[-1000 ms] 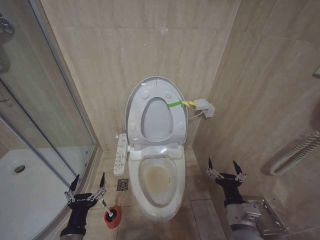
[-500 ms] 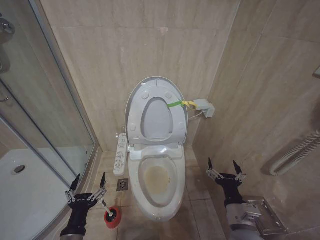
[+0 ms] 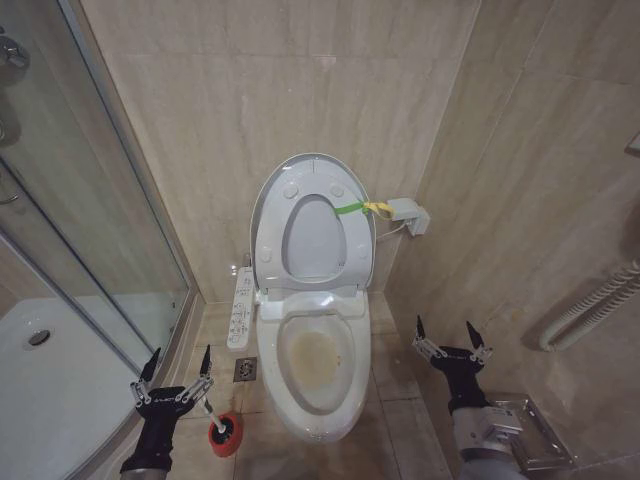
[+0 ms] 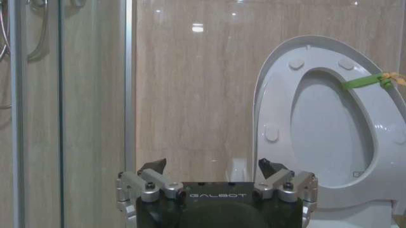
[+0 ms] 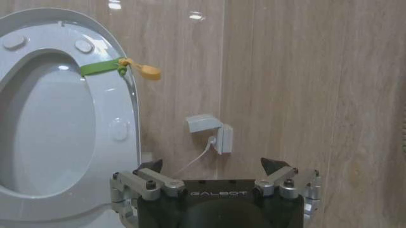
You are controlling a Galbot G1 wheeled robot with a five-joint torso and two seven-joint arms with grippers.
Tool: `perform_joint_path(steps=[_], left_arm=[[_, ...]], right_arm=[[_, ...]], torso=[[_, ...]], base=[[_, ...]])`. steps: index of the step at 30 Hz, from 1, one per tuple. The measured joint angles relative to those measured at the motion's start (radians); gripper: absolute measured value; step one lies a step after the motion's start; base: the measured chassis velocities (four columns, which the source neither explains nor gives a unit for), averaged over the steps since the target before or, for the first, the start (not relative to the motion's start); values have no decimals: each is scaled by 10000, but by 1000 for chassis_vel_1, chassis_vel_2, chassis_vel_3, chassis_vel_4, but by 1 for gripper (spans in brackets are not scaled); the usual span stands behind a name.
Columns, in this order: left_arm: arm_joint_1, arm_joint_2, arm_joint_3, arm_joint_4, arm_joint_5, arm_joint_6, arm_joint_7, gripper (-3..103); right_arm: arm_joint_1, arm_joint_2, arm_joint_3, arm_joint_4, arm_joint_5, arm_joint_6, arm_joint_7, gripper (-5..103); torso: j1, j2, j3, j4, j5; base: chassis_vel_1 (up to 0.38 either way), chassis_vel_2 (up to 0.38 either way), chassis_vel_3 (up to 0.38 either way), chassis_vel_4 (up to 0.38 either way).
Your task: Open the toilet lid, clean the toilet bowl with a toilet brush, close the toilet lid, and flush.
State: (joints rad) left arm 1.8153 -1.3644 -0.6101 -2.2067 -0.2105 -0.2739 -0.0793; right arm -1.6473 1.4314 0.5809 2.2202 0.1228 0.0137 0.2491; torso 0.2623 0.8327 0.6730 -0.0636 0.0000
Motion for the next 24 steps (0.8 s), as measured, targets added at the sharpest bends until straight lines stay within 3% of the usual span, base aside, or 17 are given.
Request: perform_joint_path(steps=[24], left_arm=[[0, 0, 0, 3, 0, 1, -2, 98]], right_arm=[[0, 0, 0, 0, 0, 0, 0, 100]], torso=[[0, 0, 0, 0, 0]], base=[[0, 0, 0, 0]])
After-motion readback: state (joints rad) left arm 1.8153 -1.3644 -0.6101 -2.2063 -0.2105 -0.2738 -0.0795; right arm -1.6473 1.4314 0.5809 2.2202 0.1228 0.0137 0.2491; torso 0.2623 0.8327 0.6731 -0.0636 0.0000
